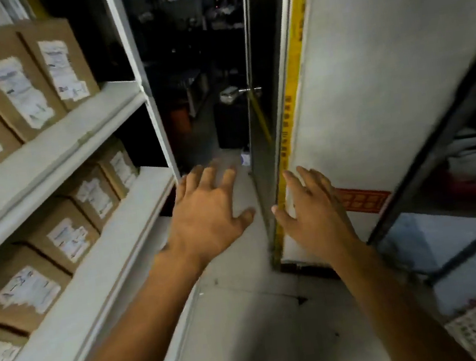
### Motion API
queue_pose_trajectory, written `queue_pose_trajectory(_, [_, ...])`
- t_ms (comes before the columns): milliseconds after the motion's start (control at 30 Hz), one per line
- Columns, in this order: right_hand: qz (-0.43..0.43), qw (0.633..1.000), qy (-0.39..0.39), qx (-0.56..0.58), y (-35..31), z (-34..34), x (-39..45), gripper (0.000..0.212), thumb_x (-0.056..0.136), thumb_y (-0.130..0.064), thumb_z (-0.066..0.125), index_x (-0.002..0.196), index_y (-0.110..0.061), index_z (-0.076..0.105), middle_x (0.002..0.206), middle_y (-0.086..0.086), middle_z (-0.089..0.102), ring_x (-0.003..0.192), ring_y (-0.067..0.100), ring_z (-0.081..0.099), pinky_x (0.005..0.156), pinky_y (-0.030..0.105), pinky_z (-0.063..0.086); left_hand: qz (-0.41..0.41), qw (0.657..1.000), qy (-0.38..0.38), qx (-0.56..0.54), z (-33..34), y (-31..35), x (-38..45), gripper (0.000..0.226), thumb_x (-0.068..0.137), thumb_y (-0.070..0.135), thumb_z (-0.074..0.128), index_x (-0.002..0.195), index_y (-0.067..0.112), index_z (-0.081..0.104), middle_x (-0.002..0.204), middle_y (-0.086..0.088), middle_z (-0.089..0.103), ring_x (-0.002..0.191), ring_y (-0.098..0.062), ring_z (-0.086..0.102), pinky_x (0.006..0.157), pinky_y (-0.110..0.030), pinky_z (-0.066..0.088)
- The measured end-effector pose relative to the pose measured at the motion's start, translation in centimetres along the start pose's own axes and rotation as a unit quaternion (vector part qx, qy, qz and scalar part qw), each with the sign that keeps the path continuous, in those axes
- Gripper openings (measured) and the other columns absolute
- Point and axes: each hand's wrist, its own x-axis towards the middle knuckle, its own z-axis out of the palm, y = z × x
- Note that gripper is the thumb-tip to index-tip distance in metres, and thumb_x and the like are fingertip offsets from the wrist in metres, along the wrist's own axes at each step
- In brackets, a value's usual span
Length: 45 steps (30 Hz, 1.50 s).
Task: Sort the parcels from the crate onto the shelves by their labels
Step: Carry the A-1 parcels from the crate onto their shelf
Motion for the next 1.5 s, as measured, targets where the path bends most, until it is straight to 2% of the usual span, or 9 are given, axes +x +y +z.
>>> queue_pose_trajectory(233, [0.178,0.981,0.081,-0.009,11.9,-3.2,-2.6,0.073,0.094,-0.055,0.051,0.151,-0.013,0.037,0.155,0.016,0.039,0.144,0.038,0.034,0.116,0.055,0.032,0.161,0.985,-0.036,-0.044,3.8,13.2,7.8,0.084,0.088,0.065,0.054,0.155,0.035,0.014,0.165,-0.003,0.014,0.151,-0.030,0.013,0.121,-0.049,0.012])
queue_pose_trajectory(400, [0.271,0.954,0.130,0.000,18.7,-7.0,-5.4,0.067,0.097,-0.042,0.059,0.151,-0.010,0.037,0.156,0.014,0.038,0.145,0.031,0.031,0.115,0.042,0.026,0.294,0.950,-0.055,-0.084,5.5,21.8,11.6,0.084,0.089,0.064,0.053,0.156,0.032,0.015,0.166,-0.006,0.012,0.151,-0.033,0.011,0.122,-0.048,0.010])
queue_pose_trajectory(633, [0.420,0.891,0.171,-0.032,26.1,-10.3,-8.0,0.070,0.094,-0.041,0.061,0.152,-0.013,0.034,0.156,0.012,0.035,0.143,0.035,0.031,0.114,0.048,0.031,0.450,0.884,-0.069,-0.110,6.8,33.3,17.0,0.081,0.091,0.059,0.053,0.157,0.030,0.017,0.162,-0.005,0.019,0.148,-0.032,0.018,0.121,-0.045,0.014])
queue_pose_trajectory(833, [0.526,0.824,0.206,-0.051,30.5,-12.6,-10.1,0.069,0.094,-0.045,0.059,0.152,-0.023,0.029,0.159,0.003,0.028,0.145,0.029,0.022,0.114,0.048,0.029,0.549,0.822,-0.073,-0.132,7.8,42.2,20.5,0.080,0.088,0.062,0.052,0.155,0.030,0.024,0.160,-0.005,0.024,0.147,-0.031,0.021,0.119,-0.049,0.020])
queue_pose_trajectory(1000, [0.605,0.767,0.208,-0.045,33.2,-12.4,-12.7,0.073,0.093,-0.041,0.063,0.155,-0.024,0.027,0.159,0.002,0.028,0.143,0.030,0.025,0.112,0.048,0.031,0.615,0.772,-0.067,-0.148,9.1,48.2,21.3,0.078,0.083,0.061,0.053,0.149,0.022,0.040,0.151,-0.012,0.041,0.139,-0.036,0.036,0.115,-0.050,0.029])
queue_pose_trajectory(1100, [0.638,0.735,0.226,-0.040,35.2,-11.7,-14.5,0.072,0.090,-0.045,0.063,0.152,-0.028,0.031,0.155,0.003,0.035,0.139,0.031,0.032,0.110,0.051,0.037,0.645,0.747,-0.082,-0.139,10.4,51.4,21.0,0.076,0.087,0.059,0.058,0.151,0.024,0.036,0.151,-0.009,0.038,0.140,-0.033,0.034,0.115,-0.047,0.029])
queue_pose_trajectory(1267, [0.685,0.679,0.263,-0.017,39.9,-9.8,-18.3,0.079,0.075,-0.059,0.040,0.147,-0.027,0.034,0.145,0.004,0.048,0.131,0.034,0.046,0.104,0.051,0.044,0.696,0.702,-0.082,-0.127,13.0,58.1,20.0,0.075,0.087,0.058,0.059,0.150,0.022,0.037,0.151,-0.009,0.041,0.138,-0.032,0.038,0.112,-0.045,0.033])
queue_pose_trajectory(1400, [0.720,0.629,0.292,0.020,43.9,-9.2,-21.7,0.067,0.085,-0.037,0.067,0.145,-0.024,0.040,0.141,0.003,0.051,0.127,0.029,0.048,0.101,0.047,0.046,0.725,0.672,-0.103,-0.110,15.3,64.4,18.8,0.074,0.087,0.059,0.054,0.148,0.020,0.041,0.147,-0.010,0.044,0.134,-0.033,0.043,0.111,-0.046,0.035])
queue_pose_trajectory(1500, [0.763,0.578,0.287,0.036,46.9,-8.4,-24.1,0.061,0.090,-0.041,0.061,0.144,-0.022,0.040,0.146,0.004,0.048,0.132,0.031,0.042,0.108,0.048,0.039,0.746,0.646,-0.133,-0.090,17.5,68.7,17.5,0.074,0.086,0.059,0.053,0.147,0.019,0.042,0.147,-0.011,0.045,0.134,-0.033,0.042,0.111,-0.046,0.034])
